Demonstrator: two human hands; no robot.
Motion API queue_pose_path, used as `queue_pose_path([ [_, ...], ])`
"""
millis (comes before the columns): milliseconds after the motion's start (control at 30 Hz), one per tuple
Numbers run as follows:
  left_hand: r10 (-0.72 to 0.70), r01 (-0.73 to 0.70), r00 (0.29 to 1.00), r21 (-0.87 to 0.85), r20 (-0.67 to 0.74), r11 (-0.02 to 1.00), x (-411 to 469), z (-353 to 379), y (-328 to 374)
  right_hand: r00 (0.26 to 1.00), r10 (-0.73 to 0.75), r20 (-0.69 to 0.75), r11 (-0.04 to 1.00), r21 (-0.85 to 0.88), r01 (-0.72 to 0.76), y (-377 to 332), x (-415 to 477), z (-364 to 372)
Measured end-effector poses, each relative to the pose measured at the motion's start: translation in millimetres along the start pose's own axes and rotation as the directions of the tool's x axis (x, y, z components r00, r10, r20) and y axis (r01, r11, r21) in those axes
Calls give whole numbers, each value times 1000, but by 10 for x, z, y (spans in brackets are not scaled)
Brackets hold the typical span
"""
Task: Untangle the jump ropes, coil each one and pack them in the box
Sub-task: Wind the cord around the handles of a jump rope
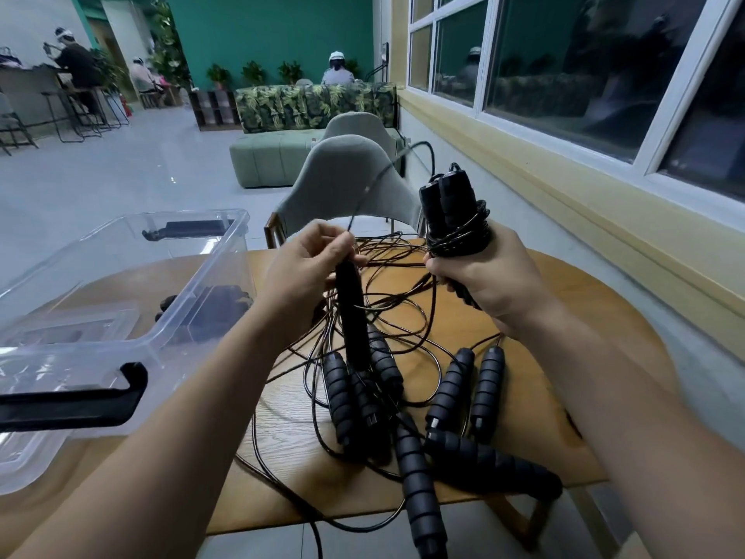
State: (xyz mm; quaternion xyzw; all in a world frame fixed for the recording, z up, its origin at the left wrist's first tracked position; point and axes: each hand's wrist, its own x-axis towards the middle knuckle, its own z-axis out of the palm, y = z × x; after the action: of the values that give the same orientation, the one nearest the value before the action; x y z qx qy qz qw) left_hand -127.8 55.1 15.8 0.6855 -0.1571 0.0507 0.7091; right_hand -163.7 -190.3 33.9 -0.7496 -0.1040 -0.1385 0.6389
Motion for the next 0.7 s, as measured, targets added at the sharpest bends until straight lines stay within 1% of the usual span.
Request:
queue_pose_path([
  [100,-100,65,987,-265,-123,962,81,-100,19,999,28,23,999,-39,-27,-21,-6,-66],
  [133,-130,66,978,-347,-166,935,115,-136,22,999,38,34,998,-46,-36,-27,-10,-82],
  [200,-161,25,951,-454,-263,891,180,-190,35,998,49,45,997,-61,-46,-37,-23,-101],
  [267,-158,-26,915,-446,-370,895,230,-235,29,997,54,49,996,-67,-51,-47,-27,-113],
  [333,-129,-58,880,-374,-457,926,239,-260,31,997,65,51,995,-79,-61,-45,-22,-117],
  [367,-121,-70,865,-354,-488,933,246,-267,34,996,70,53,995,-82,-65,-54,-25,-113],
  [467,-153,-61,817,-346,-556,936,251,-257,61,996,63,68,992,-112,-55,-72,-30,-105],
  [500,-142,-66,792,-314,-594,947,257,-261,62,995,59,81,990,-132,-48,-80,-32,-100],
  [567,-49,-92,731,-169,-681,981,250,-252,59,993,51,105,983,-183,-31,-81,-38,-77],
  [600,-3,-104,717,-112,-697,988,232,-228,67,993,52,111,977,-213,-27,-74,-46,-55],
  [633,9,-126,725,-119,-689,985,222,-174,69,991,54,119,972,-234,-25,-68,-55,-29],
  [667,-15,-141,755,-184,-655,973,203,-104,72,989,57,137,972,-235,-23,-64,-73,5],
  [700,-66,-140,798,-291,-599,946,193,-34,72,985,60,160,973,-230,-22,-60,-86,42],
])
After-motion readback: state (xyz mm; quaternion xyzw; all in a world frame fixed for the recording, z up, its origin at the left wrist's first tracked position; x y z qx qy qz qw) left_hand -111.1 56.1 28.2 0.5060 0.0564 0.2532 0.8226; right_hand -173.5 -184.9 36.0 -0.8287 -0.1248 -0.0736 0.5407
